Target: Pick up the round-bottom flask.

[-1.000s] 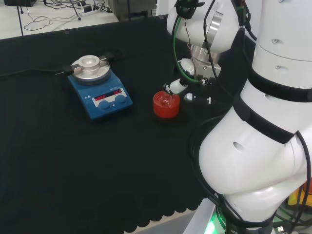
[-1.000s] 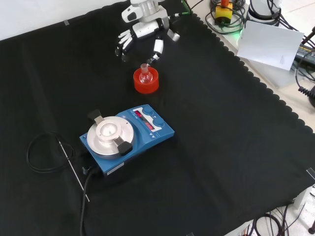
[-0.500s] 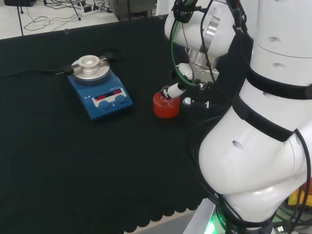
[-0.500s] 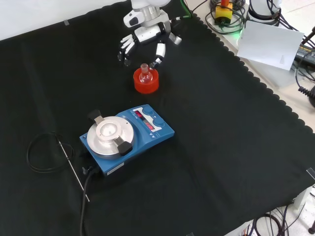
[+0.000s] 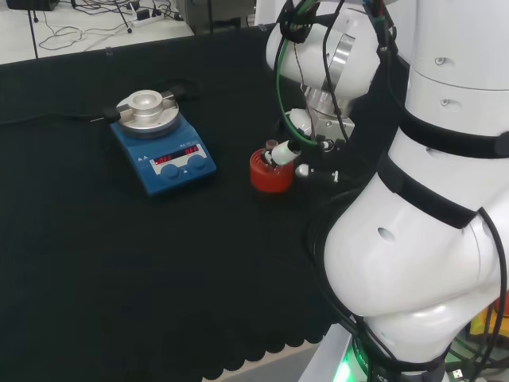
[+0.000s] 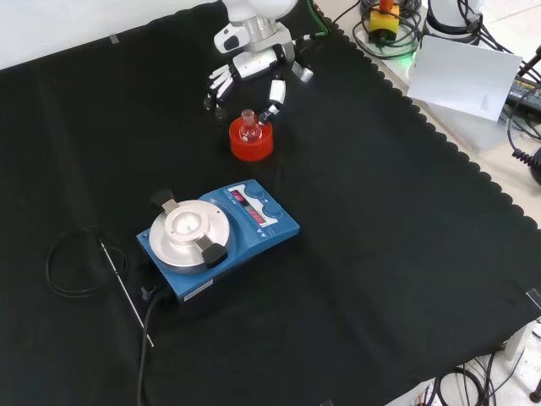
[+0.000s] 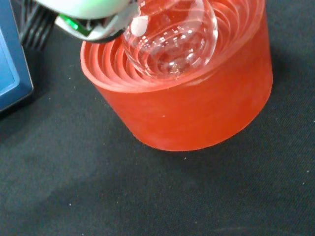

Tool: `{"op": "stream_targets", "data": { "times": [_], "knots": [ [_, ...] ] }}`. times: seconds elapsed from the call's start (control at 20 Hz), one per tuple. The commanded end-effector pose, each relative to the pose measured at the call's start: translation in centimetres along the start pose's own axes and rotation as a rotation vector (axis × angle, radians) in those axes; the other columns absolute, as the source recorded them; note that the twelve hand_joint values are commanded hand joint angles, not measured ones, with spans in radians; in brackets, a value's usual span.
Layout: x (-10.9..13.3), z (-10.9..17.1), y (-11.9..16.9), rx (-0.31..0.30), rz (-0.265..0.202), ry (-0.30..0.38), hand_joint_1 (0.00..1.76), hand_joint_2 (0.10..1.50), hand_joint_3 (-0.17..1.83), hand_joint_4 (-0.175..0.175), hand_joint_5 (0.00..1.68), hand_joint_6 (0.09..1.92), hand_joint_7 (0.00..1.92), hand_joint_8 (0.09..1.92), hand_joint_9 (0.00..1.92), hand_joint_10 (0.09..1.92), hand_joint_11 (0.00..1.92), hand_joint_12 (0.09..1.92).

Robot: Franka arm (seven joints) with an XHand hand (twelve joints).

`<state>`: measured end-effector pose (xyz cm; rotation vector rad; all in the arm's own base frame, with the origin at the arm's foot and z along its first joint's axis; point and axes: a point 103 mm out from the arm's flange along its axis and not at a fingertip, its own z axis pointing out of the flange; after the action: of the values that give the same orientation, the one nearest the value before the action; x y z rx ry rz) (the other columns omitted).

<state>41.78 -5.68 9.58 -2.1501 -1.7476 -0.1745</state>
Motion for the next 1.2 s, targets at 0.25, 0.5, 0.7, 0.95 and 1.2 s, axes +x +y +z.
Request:
{"op": "stream_targets", "data": {
  "times": [0.25,0.5,0.7,0.95,1.2],
  "knots": [
    [-0.01,0.5,0.53,-0.005,0.008,-0.003,0.91,0.59,0.61,-0.071,0.59,0.71,0.19,0.65,0.42,0.69,0.08,1.42],
    [-0.03,0.33,0.54,-0.021,0.004,-0.007,0.91,0.6,0.61,-0.072,0.63,0.73,0.2,0.66,0.43,0.69,0.09,1.42],
    [-0.05,0.2,0.48,-0.03,0.005,-0.016,0.91,0.61,0.62,-0.073,0.68,0.76,0.21,0.66,0.43,0.68,0.09,1.41],
    [-0.02,0.17,0.55,-0.037,-0.001,-0.021,0.92,0.62,0.62,-0.073,0.8,0.79,0.23,0.67,0.46,0.68,0.12,1.41],
    [0.1,0.12,0.76,-0.036,-0.006,-0.023,0.93,0.62,0.62,-0.073,0.83,0.79,0.24,0.67,0.48,0.67,0.14,1.4]
  ]
}}
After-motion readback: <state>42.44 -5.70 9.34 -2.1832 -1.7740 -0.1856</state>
